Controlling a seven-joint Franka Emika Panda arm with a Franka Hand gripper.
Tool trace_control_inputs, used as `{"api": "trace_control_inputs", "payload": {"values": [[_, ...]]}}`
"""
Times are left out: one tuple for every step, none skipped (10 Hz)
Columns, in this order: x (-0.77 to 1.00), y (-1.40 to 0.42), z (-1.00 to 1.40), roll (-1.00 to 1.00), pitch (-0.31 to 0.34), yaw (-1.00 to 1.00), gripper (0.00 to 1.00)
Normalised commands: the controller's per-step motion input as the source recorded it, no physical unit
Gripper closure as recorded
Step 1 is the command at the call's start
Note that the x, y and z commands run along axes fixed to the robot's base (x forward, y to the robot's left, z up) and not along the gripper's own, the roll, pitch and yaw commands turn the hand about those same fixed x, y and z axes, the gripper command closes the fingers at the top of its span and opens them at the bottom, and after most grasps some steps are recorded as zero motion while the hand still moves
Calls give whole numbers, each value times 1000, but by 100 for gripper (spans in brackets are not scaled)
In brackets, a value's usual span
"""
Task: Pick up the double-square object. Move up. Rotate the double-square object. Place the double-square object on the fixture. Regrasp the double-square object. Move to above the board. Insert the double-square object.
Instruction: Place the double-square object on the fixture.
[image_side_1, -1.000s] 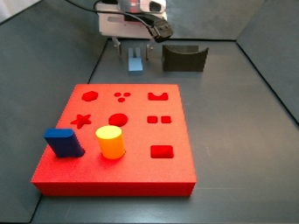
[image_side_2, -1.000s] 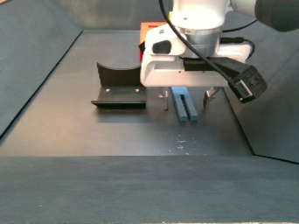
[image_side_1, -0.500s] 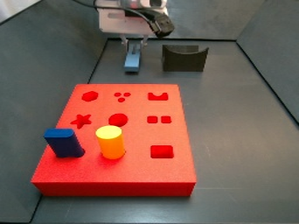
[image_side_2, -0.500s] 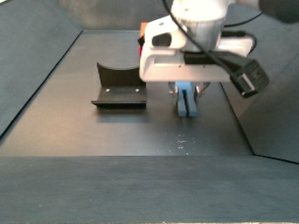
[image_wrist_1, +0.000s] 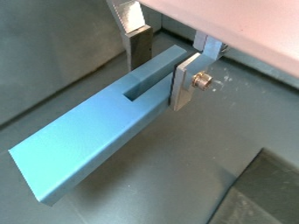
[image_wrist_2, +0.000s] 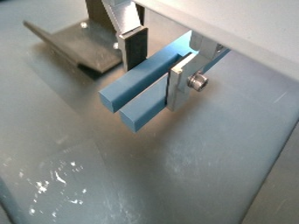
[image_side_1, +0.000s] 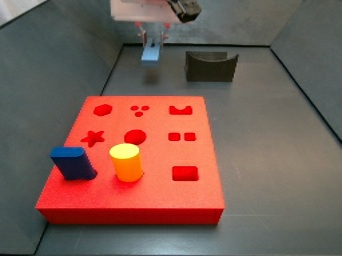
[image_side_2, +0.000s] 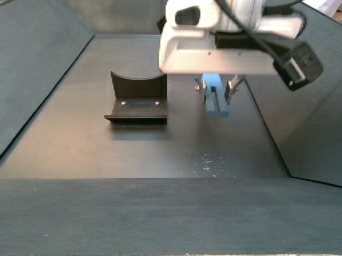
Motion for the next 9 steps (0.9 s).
{"api": "trace_control_inputs", "payload": {"values": [[-13, 1, 1000, 46, 20, -3, 100], [-18, 1, 1000, 65, 33, -8, 100], [-20, 1, 1000, 82, 47, -7, 100], [-25, -1, 1000, 96, 62, -2, 100], [-26, -1, 1000, 105, 65, 4, 100], [-30, -7, 1000, 120, 74, 18, 100], [-33, -8, 1000, 135, 81, 23, 100], [-34, -8, 960, 144, 87, 26, 100], [-28, -6, 805, 142, 88, 28, 100]]}}
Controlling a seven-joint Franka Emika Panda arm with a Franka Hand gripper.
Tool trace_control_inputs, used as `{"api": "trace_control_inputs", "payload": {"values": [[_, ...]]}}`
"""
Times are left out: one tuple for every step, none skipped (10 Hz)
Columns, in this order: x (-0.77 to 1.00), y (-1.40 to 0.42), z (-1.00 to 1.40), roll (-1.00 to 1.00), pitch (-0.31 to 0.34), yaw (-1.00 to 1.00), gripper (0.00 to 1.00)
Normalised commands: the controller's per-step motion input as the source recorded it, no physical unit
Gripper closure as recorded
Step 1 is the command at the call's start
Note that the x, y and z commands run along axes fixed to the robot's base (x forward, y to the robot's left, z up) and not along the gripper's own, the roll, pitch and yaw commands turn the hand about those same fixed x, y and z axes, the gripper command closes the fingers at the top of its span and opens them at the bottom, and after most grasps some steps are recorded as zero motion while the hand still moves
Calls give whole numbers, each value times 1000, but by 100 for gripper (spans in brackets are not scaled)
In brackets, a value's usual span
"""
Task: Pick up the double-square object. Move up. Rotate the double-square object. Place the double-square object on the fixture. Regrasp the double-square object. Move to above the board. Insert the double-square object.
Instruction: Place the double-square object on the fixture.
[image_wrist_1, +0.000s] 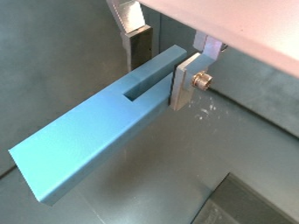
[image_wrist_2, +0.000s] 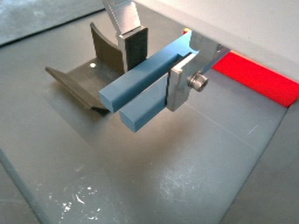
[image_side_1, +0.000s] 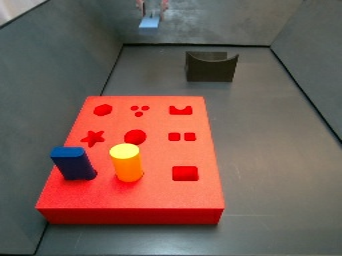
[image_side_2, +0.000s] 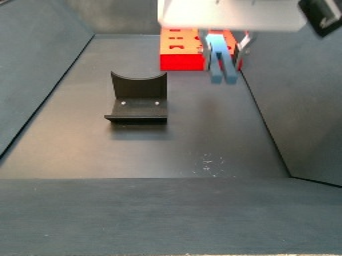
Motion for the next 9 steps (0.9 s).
{"api": "trace_control_inputs", "payload": {"values": [[-22, -2, 684, 123, 85, 24, 100], [-16, 3, 557, 109, 85, 23, 100], [-8, 5, 426, 96, 88, 20, 100], [-2, 9, 289, 96, 94, 20, 100], [1000, -946, 493, 114, -270, 226, 100], [1000, -953, 422, 112, -239, 215, 100], [1000, -929, 369, 100, -161, 165, 100], [1000, -835, 304, 87, -74, 103, 100], [1000, -705, 247, 83, -20, 76, 100]]}}
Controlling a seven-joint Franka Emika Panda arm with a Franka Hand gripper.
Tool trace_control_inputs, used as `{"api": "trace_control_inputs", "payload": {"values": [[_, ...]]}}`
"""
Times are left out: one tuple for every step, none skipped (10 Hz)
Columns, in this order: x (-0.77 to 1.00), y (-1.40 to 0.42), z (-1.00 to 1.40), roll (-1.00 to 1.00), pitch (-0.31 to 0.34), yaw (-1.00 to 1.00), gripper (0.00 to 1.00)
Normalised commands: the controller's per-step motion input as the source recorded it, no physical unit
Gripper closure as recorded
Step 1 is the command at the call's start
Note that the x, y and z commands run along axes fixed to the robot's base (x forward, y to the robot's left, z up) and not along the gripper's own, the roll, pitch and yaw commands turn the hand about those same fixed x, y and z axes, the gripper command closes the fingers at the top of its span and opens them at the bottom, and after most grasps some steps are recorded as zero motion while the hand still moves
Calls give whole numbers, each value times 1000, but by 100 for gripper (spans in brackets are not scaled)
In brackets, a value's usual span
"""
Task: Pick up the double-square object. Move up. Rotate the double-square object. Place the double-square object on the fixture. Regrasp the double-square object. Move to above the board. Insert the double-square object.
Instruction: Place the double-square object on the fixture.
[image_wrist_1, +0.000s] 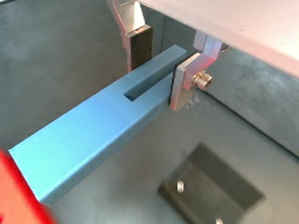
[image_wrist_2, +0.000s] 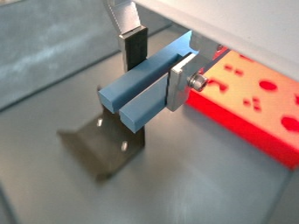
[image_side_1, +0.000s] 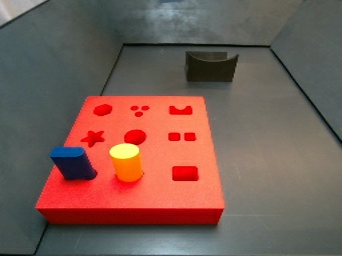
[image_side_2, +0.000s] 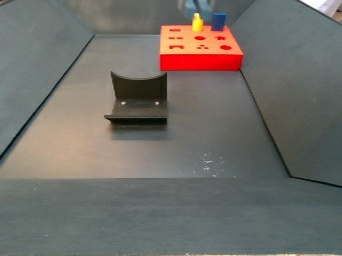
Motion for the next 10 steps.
{"api": "trace_control_inputs", "payload": {"values": [[931, -551, 191, 83, 13, 63, 100], [775, -243, 98, 84, 64, 46, 100], [633, -125, 53, 77, 96, 36, 100], [563, -99, 41, 74, 109, 35, 100], [387, -49, 24, 68, 133, 38, 100], [317, -36, 17, 65, 141, 39, 100], [182, -25, 18, 59, 149, 38, 100], [743, 1000, -559, -1000, 300, 75, 100], [688, 1000, -554, -1000, 285, 64, 100], [749, 1000, -471, -1000, 271, 20, 100]]}}
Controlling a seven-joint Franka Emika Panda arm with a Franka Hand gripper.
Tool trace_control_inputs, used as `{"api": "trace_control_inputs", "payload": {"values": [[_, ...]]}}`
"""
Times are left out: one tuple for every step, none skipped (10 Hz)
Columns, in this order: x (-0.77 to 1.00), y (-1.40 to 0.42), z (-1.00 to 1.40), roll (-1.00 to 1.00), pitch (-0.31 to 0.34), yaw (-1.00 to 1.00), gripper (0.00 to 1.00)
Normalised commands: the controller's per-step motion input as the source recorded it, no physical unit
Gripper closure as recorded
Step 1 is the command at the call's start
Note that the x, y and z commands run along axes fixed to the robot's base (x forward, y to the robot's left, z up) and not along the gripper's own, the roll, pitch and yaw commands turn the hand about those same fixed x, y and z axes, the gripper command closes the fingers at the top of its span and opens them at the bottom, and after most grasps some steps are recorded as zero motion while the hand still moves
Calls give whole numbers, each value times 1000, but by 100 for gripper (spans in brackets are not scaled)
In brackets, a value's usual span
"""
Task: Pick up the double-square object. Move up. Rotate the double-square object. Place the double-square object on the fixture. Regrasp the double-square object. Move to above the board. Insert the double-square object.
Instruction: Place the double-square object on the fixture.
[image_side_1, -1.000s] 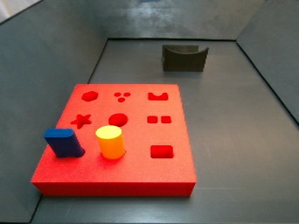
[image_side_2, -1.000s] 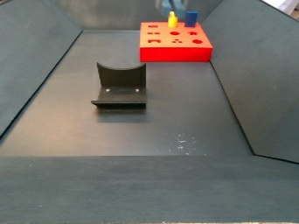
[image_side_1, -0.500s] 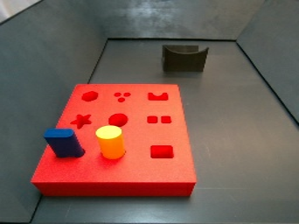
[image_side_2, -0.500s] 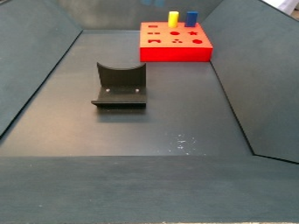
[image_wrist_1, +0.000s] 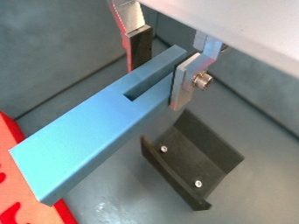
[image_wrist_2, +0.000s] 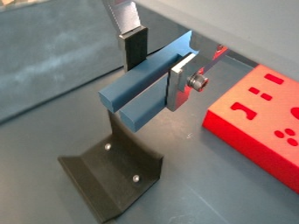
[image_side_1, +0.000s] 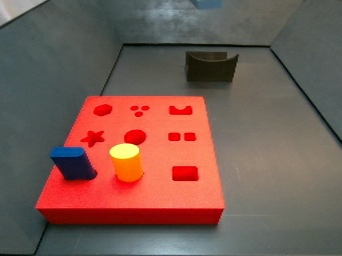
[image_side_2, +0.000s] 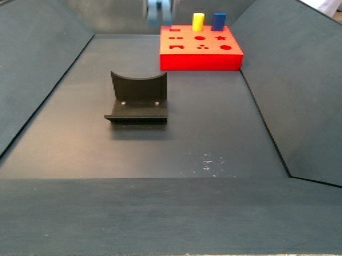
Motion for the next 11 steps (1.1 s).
{"api": "trace_control_inputs", "payload": {"values": [[715, 832, -243, -1000, 277, -13, 100], [664, 713, -159, -1000, 292, -28, 100], [583, 494, -92, -1000, 296, -61, 100], [535, 333, -57, -1000, 287, -96, 100], [466, 129, -24, -903, 257, -136, 100], [417, 40, -26, -723, 209, -146, 100], [339, 51, -21, -489, 147, -149, 100], [296, 59, -16, -382, 128, -146, 100], [208, 38, -8, -236, 100, -130, 100], [123, 63, -1000, -1000, -23, -178, 100], [107, 73, -1000, -1000, -44, -174, 100]]}}
